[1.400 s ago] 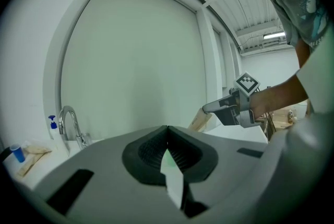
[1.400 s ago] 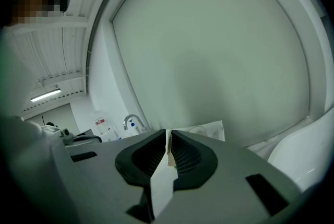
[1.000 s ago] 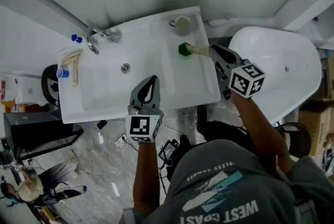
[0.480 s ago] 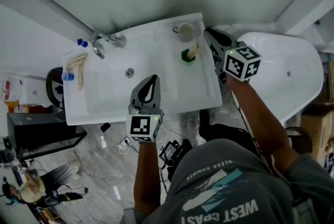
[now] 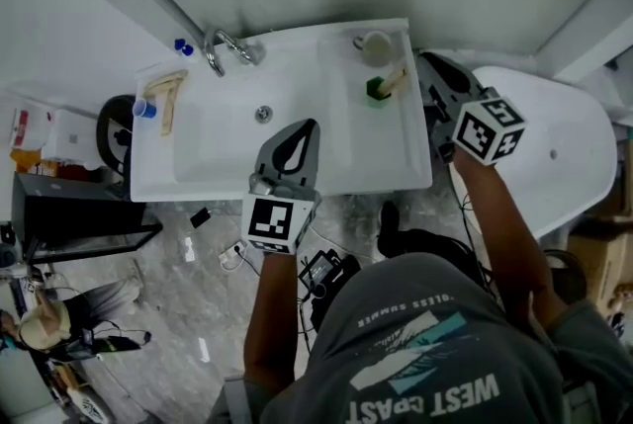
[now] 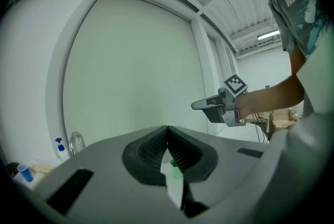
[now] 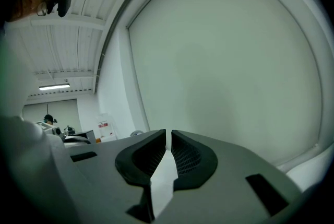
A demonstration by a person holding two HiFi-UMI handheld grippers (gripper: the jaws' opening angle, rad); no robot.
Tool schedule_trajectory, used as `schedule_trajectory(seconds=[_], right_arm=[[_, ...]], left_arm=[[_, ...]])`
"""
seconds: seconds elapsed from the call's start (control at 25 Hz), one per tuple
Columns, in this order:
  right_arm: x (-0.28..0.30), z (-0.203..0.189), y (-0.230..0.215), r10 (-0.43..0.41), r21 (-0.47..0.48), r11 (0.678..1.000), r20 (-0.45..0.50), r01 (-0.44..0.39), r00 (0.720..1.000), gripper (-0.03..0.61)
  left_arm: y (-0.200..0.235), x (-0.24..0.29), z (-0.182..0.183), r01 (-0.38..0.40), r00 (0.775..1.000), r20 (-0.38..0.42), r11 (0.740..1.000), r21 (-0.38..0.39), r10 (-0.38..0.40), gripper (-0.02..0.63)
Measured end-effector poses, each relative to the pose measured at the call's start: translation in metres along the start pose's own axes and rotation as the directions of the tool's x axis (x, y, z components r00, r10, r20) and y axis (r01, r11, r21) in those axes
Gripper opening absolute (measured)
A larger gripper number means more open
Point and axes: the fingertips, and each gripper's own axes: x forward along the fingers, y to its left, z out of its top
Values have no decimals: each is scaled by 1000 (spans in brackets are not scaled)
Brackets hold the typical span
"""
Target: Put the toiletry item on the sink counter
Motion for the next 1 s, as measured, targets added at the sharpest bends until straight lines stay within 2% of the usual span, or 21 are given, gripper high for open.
schedule_trajectory(seconds=[0.24, 0.68, 0.8, 1.0], right_arm=[[-31, 10, 41, 11, -56, 998, 20, -9, 1000, 38], [-95, 6, 141, 74, -191, 979, -14, -76, 997, 37], [-111, 2, 170, 93, -260, 960, -60, -106, 994, 37], [-145, -12, 227, 130, -382, 907, -146, -177, 981, 28]], left_arm=[[-12, -41, 27, 47, 999, 21, 999, 12, -47, 3], [-32, -119, 43, 86, 996, 18, 996, 2, -86, 3], [-41, -135, 49, 119, 993, 22, 993, 5, -119, 3], [-63, -165, 56, 184, 982, 35, 982, 39, -185, 3]])
